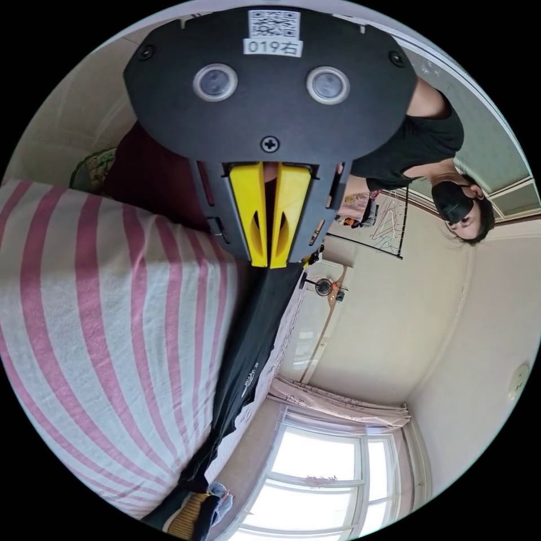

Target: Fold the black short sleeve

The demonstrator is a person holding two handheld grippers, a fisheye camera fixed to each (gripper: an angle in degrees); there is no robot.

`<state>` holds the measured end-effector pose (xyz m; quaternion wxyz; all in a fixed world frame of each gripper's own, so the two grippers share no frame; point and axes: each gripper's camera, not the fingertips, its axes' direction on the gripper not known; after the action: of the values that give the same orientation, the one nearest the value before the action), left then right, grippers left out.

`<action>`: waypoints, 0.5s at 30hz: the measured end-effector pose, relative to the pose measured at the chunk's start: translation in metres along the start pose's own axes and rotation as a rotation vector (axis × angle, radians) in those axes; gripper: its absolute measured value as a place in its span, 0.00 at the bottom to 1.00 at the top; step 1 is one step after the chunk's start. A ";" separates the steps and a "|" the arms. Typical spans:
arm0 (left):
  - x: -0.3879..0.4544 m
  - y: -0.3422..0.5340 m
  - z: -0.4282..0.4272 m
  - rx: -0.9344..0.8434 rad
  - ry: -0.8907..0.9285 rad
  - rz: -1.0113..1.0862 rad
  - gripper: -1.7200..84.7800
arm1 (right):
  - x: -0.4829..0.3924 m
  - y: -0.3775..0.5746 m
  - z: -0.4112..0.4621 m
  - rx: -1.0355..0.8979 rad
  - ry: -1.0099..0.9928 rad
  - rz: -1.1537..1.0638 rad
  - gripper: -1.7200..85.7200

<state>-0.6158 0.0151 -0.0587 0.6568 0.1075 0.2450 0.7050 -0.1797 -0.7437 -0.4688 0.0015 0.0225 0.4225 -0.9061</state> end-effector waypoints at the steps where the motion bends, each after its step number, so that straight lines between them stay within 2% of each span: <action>1: -0.001 0.001 0.003 -0.008 -0.006 -0.002 0.03 | 0.001 0.002 0.000 -0.001 0.014 0.013 0.01; 9: -0.004 0.004 0.025 -0.048 -0.027 -0.033 0.04 | -0.007 0.005 0.015 -0.030 0.072 0.054 0.03; 15: 0.011 0.018 -0.002 -0.022 -0.096 -0.004 0.04 | -0.033 0.017 0.011 -0.064 0.190 0.008 0.10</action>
<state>-0.6339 0.0255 -0.0536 0.6703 0.1335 0.2056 0.7004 -0.1468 -0.7631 -0.4735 -0.0342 0.1102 0.4495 -0.8858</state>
